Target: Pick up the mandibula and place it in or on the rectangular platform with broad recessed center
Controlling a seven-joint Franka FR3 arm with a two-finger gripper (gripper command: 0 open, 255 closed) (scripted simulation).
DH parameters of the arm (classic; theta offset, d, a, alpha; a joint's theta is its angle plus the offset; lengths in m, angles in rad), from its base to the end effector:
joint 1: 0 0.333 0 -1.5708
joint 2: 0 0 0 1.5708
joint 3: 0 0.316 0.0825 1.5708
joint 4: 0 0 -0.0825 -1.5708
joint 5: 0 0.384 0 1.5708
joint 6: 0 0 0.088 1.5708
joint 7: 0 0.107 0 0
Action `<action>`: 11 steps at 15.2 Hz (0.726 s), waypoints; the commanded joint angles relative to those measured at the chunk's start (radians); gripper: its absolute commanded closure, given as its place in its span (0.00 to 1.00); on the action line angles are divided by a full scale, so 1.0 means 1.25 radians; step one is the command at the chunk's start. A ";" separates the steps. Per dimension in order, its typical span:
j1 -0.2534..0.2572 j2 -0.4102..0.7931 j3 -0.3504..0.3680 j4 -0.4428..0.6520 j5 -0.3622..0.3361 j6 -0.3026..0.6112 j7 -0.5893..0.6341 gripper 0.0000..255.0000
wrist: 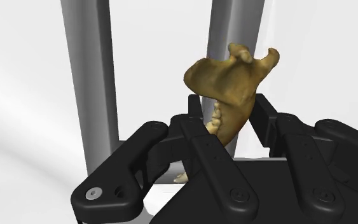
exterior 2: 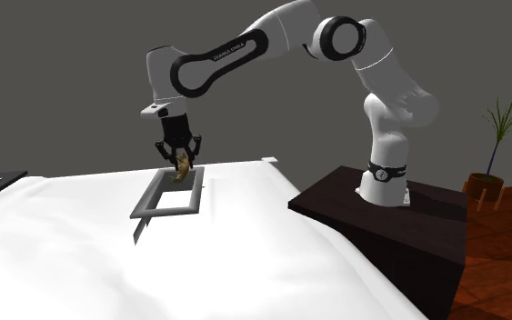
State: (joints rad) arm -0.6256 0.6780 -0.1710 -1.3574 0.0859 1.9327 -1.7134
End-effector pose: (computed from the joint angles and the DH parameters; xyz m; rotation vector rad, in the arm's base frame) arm 0.5249 -0.4921 0.3184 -2.7466 -1.3519 0.0875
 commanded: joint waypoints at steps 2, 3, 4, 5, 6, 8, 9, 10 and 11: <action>-0.044 0.074 -0.004 0.123 0.007 -0.049 -0.038 1.00; -0.058 0.101 -0.004 0.169 0.009 -0.068 -0.048 1.00; -0.058 0.104 -0.004 0.164 0.010 -0.060 -0.049 1.00; -0.058 0.108 -0.003 0.160 0.010 -0.051 -0.049 1.00; -0.058 0.111 -0.003 0.155 0.011 -0.043 -0.049 1.00; -0.058 0.119 -0.002 0.147 0.012 -0.027 -0.049 1.00; -0.058 0.123 -0.002 0.143 0.012 -0.019 -0.049 1.00; -0.058 0.128 -0.001 0.140 0.013 -0.012 -0.049 1.00; -0.058 0.132 -0.001 0.137 0.013 -0.004 -0.050 1.00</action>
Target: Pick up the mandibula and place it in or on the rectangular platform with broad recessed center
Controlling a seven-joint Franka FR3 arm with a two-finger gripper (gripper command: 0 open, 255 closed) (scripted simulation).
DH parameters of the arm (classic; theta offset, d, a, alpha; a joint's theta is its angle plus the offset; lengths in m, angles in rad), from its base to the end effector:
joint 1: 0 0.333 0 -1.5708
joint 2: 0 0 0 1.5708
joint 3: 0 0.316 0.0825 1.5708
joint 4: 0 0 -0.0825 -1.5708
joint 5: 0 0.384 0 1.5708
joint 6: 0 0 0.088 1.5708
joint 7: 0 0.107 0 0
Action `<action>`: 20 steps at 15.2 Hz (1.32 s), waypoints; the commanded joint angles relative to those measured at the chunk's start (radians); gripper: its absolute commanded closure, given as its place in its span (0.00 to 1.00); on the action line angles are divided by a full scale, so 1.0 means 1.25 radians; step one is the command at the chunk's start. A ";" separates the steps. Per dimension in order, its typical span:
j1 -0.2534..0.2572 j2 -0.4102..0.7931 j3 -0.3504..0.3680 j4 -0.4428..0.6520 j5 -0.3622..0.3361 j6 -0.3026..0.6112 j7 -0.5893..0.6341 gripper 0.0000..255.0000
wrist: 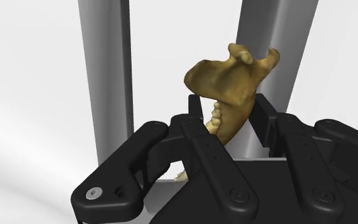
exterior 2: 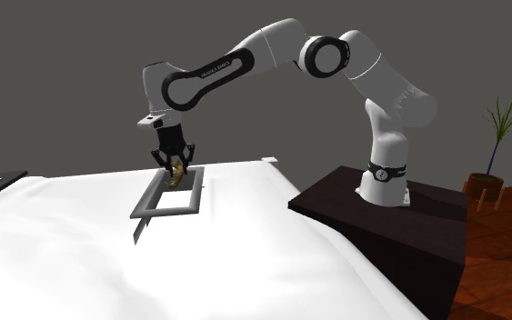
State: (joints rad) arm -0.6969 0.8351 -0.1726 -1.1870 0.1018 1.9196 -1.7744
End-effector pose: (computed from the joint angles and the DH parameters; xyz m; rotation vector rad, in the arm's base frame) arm 0.5145 -0.5434 0.2806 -2.7456 -1.3530 0.0881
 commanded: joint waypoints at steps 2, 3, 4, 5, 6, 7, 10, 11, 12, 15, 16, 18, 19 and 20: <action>-0.001 0.017 0.002 -0.004 0.002 0.021 -0.001 1.00; -0.002 0.022 0.002 -0.006 0.003 0.028 -0.001 1.00; -0.002 0.027 0.003 -0.008 0.003 0.035 -0.001 1.00; -0.002 0.032 0.003 -0.010 0.004 0.043 -0.001 1.00; -0.002 0.039 0.004 -0.011 0.004 0.050 -0.002 1.00; -0.002 0.039 0.004 -0.011 0.004 0.050 -0.002 1.00; -0.002 0.039 0.004 -0.011 0.005 0.050 -0.002 1.00; -0.002 0.039 0.004 -0.011 0.005 0.050 -0.002 1.00; -0.002 0.039 0.004 -0.011 0.005 0.050 -0.002 1.00; -0.002 0.039 0.004 -0.010 0.005 0.050 -0.001 0.00; -0.001 0.040 0.004 -0.009 0.005 0.049 0.000 0.00; -0.001 0.040 0.004 -0.009 0.004 0.049 0.000 0.00; -0.001 0.040 0.004 -0.008 0.004 0.048 0.000 0.00; -0.002 0.039 0.004 -0.011 0.005 0.050 -0.002 0.00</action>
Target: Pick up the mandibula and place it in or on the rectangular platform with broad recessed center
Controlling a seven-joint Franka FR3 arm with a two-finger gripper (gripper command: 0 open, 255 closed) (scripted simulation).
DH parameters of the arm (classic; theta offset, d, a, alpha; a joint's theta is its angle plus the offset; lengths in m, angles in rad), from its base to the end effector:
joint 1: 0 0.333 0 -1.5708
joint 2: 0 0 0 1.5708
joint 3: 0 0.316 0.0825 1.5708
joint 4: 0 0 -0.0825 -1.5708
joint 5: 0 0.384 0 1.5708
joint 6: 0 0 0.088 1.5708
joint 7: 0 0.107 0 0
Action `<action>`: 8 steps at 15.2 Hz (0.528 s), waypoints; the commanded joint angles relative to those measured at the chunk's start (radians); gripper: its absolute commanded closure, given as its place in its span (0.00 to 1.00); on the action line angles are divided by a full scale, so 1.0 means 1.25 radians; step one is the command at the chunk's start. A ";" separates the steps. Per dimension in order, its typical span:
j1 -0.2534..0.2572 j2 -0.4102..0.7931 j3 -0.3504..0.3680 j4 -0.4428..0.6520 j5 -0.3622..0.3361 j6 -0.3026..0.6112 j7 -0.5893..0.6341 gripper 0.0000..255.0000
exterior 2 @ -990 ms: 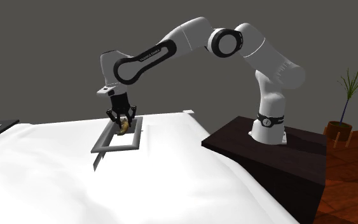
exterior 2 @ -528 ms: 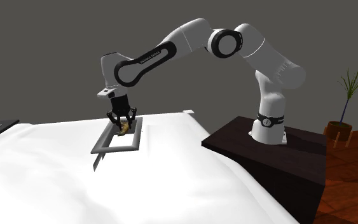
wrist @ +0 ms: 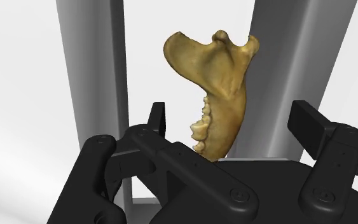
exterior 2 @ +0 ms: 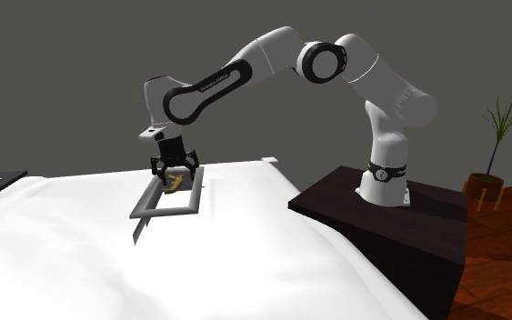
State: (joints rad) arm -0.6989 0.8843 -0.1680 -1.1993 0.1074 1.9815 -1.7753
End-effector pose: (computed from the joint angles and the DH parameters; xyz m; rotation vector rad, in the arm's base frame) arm 0.5152 -0.5440 0.2430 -2.7461 -1.3532 0.0877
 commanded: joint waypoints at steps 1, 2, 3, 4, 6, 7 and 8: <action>0.000 -0.010 -0.001 0.010 -0.001 -0.020 0.000 0.00; 0.000 -0.018 -0.002 0.023 -0.003 -0.041 0.001 0.00; -0.001 -0.025 -0.003 0.039 -0.004 -0.063 0.002 0.00; -0.001 -0.029 -0.003 0.052 -0.005 -0.081 0.003 0.00; -0.001 -0.029 -0.003 0.052 -0.005 -0.081 0.003 0.00; -0.001 -0.029 -0.003 0.052 -0.005 -0.081 0.003 0.00; -0.001 -0.029 -0.003 0.052 -0.005 -0.081 0.003 0.00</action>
State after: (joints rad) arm -0.6999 0.8476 -0.1722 -1.1367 0.1017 1.8828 -1.7719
